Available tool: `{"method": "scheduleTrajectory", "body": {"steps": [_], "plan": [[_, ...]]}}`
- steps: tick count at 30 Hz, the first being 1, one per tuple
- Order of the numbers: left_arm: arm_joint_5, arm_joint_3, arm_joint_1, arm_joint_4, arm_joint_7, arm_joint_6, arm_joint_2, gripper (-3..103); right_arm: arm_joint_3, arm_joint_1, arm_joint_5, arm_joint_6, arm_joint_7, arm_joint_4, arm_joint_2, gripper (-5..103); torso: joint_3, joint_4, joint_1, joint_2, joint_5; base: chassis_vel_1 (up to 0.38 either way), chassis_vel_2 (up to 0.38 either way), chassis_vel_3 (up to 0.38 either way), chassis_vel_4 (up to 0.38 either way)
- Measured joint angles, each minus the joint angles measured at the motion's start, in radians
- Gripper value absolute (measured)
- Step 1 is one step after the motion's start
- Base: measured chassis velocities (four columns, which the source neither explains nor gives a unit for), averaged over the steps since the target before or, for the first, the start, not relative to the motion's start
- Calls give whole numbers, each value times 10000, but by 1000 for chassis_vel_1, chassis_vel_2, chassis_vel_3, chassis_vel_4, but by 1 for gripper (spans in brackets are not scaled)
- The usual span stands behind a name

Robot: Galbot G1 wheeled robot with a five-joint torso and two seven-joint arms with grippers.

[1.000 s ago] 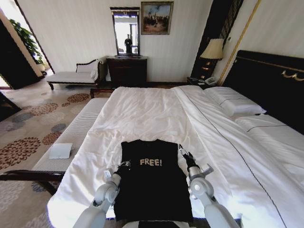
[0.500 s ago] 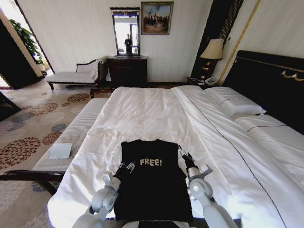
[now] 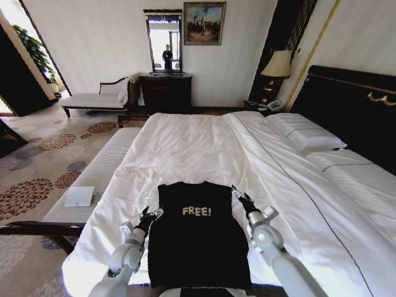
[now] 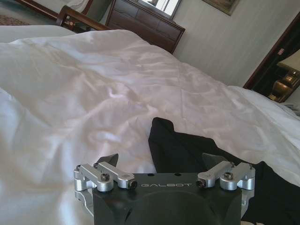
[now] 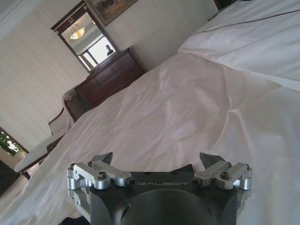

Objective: Fold the clothes on the bed.

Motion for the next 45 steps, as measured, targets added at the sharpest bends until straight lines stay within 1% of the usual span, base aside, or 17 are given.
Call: {"method": "scheduleTrajectory", "body": {"steps": [5,7,9,12,20,23,26,29,32,33,35,38,40,41,43,44,45], "plan": [[-314,-482,262,-476,-31,75,32,100,-810,1270,-153,-161,-98,-1374,-121,100,0,16,0,0,5,0,0,0,0],[-475,-755,338,-736,-37,108,122,100,-1242,1900,-203,-154,-277,-2252,-50,100,0,10,0,0,4,0,0,0,0],[-503,-818,356,-796,-37,113,159,100,-1338,2030,-204,-150,-365,-2458,-22,100,1,10,1,-1,2,0,0,0,0],[-601,-1130,457,-1052,-58,141,332,100,-1700,2556,-121,-115,-862,-3354,198,100,1,8,1,0,3,0,0,0,0],[-649,-1331,504,-1169,-151,169,409,100,-1830,2888,-122,225,-1500,-4177,582,101,0,8,0,0,2,0,0,0,0],[-695,-1341,431,-1148,-200,173,485,100,-1809,2940,-23,348,-1615,-4346,715,87,0,7,0,0,2,0,0,0,0],[-704,-1333,391,-1094,-218,173,511,100,-1804,2924,-11,364,-1624,-4364,736,82,0,8,-1,0,1,0,0,0,0],[-717,-1262,322,-982,-241,173,512,100,-1803,2854,-60,374,-1621,-4420,776,65,0,8,-1,1,1,0,0,0,0],[-720,-1221,297,-938,-244,173,496,100,-1803,2840,-130,393,-1608,-4484,801,60,0,8,-1,1,1,0,0,0,0],[-727,-1200,278,-906,-246,173,491,100,-1797,2829,-190,416,-1595,-4545,812,49,0,8,-1,2,2,0,0,0,0],[-749,-1194,261,-887,-246,173,492,100,-1790,2815,-208,428,-1588,-4573,818,49,0,8,-1,2,2,0,0,0,0],[-872,-1138,135,-821,-254,191,576,100,-1754,2741,-246,465,-1583,-4590,835,32,0,9,-1,2,1,0,0,0,0],[-903,-1096,67,-790,-265,212,622,100,-1749,2710,-275,493,-1587,-4590,848,27,0,8,-1,2,2,0,0,0,0],[-916,-1068,28,-771,-269,224,647,100,-1745,2692,-294,514,-1592,-4590,856,27,0,9,-1,2,3,0,0,0,0],[-962,-857,-242,-615,-291,301,787,100,-1728,2624,-385,653,-1635,-4583,884,16,0,9,-1,2,2,0,0,0,0],[-962,-857,-242,-615,-291,301,787,100,-1728,2624,-385,653,-1635,-4583,884,16,0,9,-1,2,2,0,0,0,0],[-988,-745,-433,-473,-325,351,854,100,-1726,2604,-419,768,-1665,-4558,890,10,0,8,0,2,3,0,0,0,0]]}}
